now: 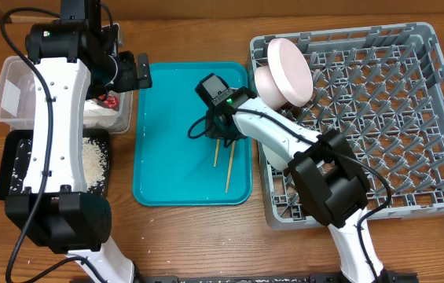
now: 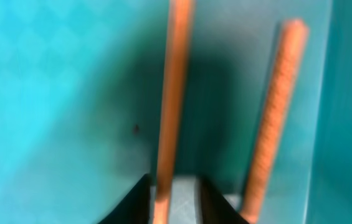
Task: Sort waste into correct bins and load items into the dishwasher
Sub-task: 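Reach the right gripper to the wooden chopsticks and grasp one, then carry the chopstick into the rack and release it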
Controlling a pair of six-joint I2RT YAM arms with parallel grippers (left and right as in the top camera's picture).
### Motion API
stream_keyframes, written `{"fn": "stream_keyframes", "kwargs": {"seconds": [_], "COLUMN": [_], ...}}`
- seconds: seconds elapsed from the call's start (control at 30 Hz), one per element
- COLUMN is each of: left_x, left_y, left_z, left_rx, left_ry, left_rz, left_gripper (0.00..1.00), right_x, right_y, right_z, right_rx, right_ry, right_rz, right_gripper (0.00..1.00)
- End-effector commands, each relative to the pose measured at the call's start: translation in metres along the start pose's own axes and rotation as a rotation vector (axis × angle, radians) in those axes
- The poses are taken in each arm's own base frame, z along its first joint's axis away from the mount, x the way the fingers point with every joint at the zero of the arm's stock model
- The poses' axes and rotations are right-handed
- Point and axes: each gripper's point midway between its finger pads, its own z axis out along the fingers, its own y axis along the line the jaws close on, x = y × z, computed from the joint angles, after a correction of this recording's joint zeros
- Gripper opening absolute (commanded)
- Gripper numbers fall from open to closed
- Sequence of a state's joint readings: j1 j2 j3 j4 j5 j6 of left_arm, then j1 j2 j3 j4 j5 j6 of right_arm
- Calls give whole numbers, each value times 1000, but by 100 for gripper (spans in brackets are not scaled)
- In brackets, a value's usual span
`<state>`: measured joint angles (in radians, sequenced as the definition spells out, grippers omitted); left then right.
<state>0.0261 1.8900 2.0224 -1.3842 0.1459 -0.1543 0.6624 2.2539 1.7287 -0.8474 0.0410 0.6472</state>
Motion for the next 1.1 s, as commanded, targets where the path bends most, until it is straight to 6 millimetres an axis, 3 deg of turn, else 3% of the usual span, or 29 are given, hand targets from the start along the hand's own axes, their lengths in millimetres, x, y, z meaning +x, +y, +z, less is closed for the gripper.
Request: {"fn": "stream_keyframes", "kwargs": {"seconds": [0.0, 0.13, 0.23, 0.33, 0.53, 0.57, 0.7, 1.07], "left_x": [-4, -4, -4, -4, -4, -4, -4, -4], "left_y": [-5, -5, -5, -5, -5, -5, -5, -5], "left_z": [-5, -5, -5, -5, -5, -5, -5, -5], "left_rx": [6, 6, 6, 6, 6, 6, 6, 6], "left_ry": [-19, -19, -19, -19, -19, -19, -19, -19], "left_rz": [15, 15, 15, 15, 15, 15, 15, 15], "left_gripper": [100, 100, 100, 100, 100, 100, 100, 100], "right_x": [17, 16, 6, -4, -2, -2, -10, -32], "right_y": [-5, -2, 6, 17, 34, 30, 7, -55], "right_z": [16, 8, -16, -52, -159, -188, -234, -297], "right_rx": [6, 2, -14, -48, -160, -159, -108, -111], "right_ry": [82, 92, 75, 53, 67, 52, -4, -107], "right_rz": [20, -3, -54, -107, -270, -304, -288, -226], "right_gripper": [5, 4, 4, 4, 4, 4, 4, 4]}}
